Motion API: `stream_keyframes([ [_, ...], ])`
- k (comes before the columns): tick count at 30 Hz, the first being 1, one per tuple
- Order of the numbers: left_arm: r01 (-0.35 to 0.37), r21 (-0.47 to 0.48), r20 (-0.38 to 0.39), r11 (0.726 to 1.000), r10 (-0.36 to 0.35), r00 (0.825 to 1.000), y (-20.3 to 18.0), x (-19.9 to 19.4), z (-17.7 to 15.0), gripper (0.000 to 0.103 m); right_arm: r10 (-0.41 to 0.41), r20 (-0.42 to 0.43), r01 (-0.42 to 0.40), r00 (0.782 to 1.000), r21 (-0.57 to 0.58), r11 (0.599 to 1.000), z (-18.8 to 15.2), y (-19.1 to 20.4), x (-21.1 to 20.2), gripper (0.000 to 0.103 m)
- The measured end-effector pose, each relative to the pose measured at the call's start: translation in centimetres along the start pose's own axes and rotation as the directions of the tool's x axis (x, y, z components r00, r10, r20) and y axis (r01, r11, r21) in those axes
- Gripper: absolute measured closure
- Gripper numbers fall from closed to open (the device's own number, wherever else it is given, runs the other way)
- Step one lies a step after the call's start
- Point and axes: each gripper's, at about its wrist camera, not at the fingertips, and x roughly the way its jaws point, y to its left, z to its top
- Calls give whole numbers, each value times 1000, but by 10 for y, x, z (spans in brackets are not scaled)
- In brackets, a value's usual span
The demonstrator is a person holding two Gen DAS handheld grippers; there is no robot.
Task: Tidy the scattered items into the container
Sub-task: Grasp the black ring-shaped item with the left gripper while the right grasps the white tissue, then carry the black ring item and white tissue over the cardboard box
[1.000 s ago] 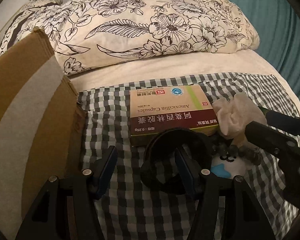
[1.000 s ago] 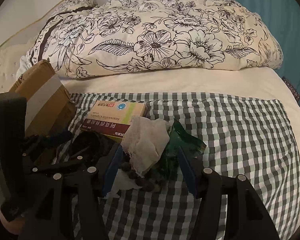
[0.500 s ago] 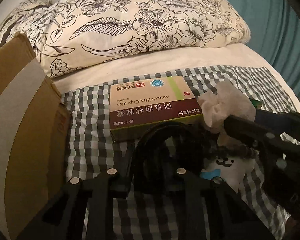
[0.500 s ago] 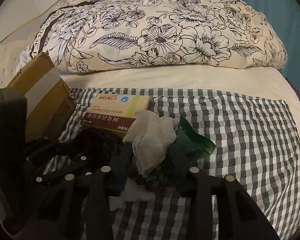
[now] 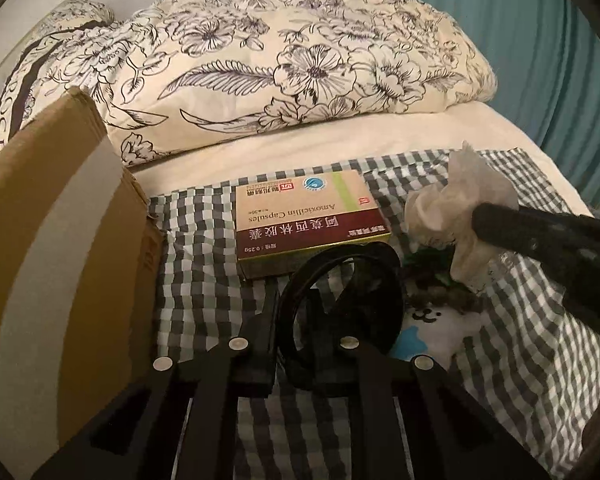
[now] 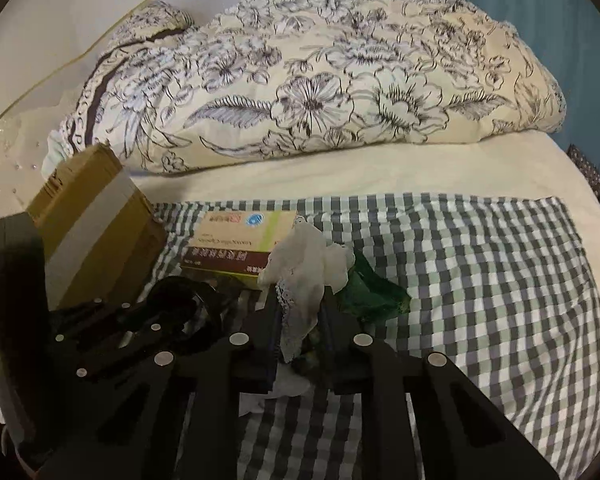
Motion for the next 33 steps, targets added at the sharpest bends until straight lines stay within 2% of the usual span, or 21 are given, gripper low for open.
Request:
stream_keyframes([
  [15,10,-16,80,1000,-9,997,6,-66,3,90,6,104,-12,995,51,999,7,-8,-66,86],
  [33,25,-28,194,999,-19,981,18,-151,2,90,-27,212,27,977,2,1000,3,33,-147,86],
])
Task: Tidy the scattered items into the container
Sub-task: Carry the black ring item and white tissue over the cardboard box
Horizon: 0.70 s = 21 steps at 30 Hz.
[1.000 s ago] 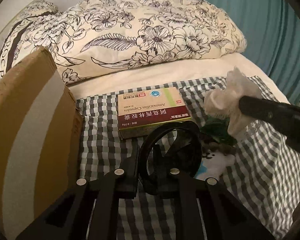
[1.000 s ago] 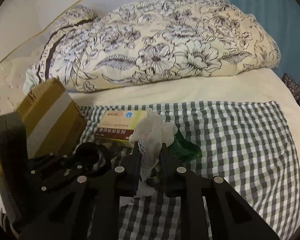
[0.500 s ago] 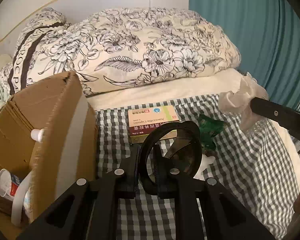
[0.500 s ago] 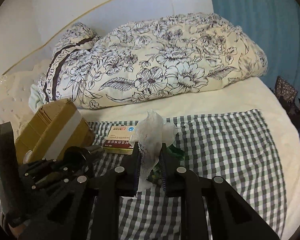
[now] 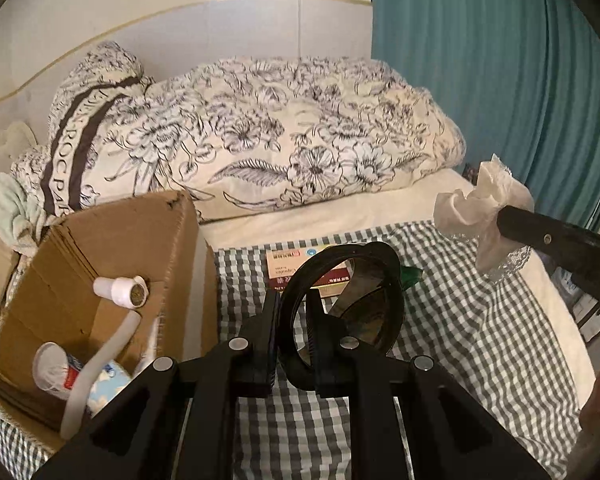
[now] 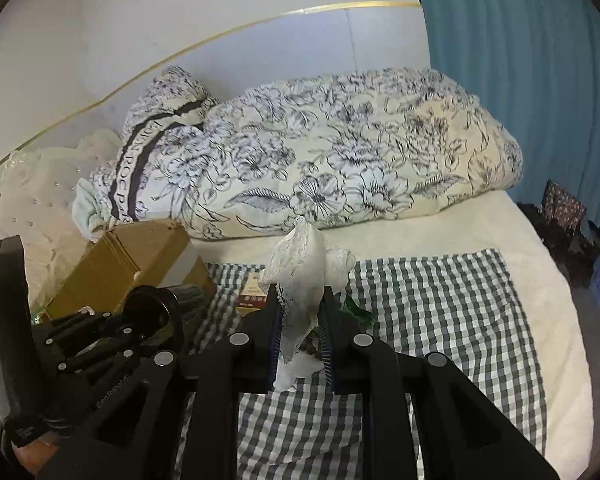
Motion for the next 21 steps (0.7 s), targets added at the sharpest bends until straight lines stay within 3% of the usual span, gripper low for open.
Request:
stream_keyframes([
  [21,-18,-55,126,998,24,992,38,-93,13,90,-10,70,15,997,-77,997,7,58,-64,86],
])
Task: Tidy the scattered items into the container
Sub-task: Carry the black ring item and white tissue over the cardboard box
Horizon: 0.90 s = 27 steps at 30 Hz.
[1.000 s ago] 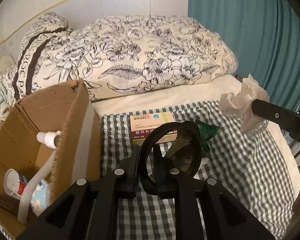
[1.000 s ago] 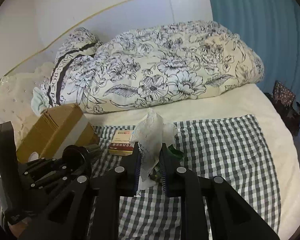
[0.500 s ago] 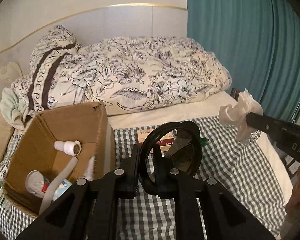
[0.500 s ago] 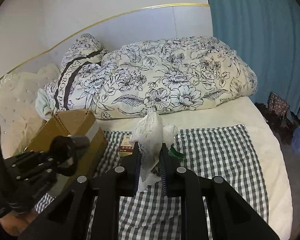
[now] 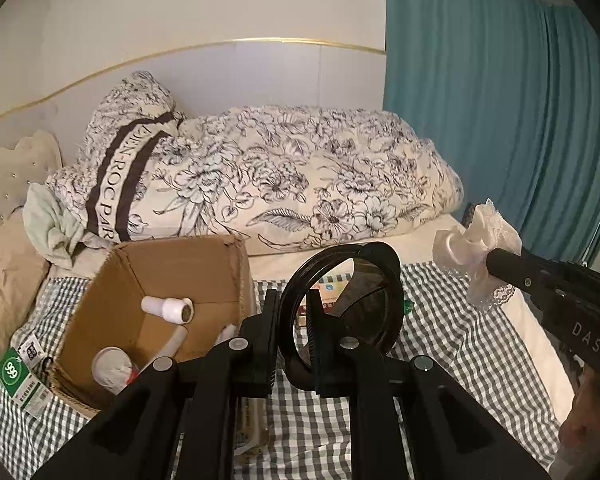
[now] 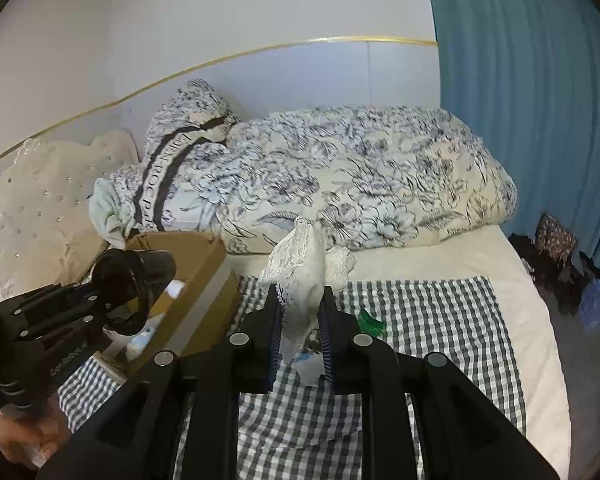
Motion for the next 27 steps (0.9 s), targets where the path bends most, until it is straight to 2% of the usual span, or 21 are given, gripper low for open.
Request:
stream_keyframes([
  [14,-63,-36,29,997,64,998,47,-28,3,90,41,15,-40,999,-57,998,10,48,-4,86],
  [27,-142,-76,13,987,143,990,95,-31,-1,90,107,4,-106,994,-105,989,15,90,8,86],
])
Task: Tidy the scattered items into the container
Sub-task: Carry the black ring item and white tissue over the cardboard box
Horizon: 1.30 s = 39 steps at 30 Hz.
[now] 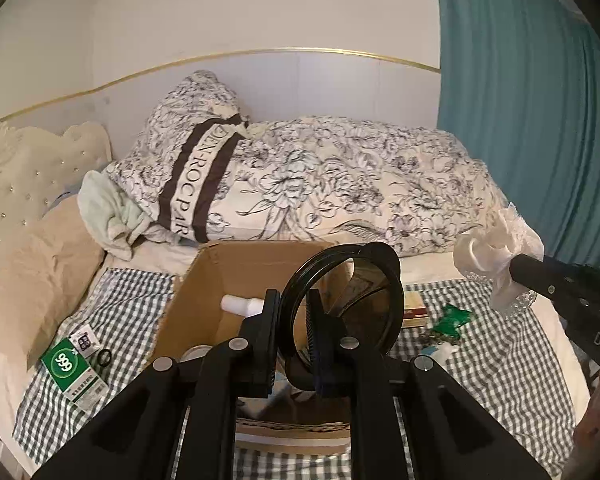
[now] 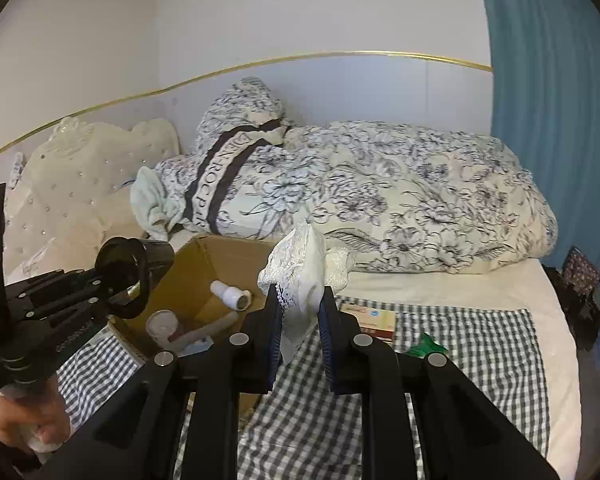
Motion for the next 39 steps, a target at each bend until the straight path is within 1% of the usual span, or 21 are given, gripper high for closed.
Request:
stream_keyframes([
  [11,-63,-22,-17,998,63,998,40,12,-3,90,50,-12,-51,999,-51,997,7,33,26,86],
  [21,-109,-40,-48,993,107,993,70,32,-9,90,91,-52,-96,994,-116,989,1,66,58,86],
  [29,-128,-51,-88,990,123,988,80,52,-18,90,121,-84,-131,989,-127,983,-4,77,80,86],
  [39,-137,-40,-142,990,131,981,86,78,-27,90,145,-150,-168,978,-157,973,-19,94,115,86],
])
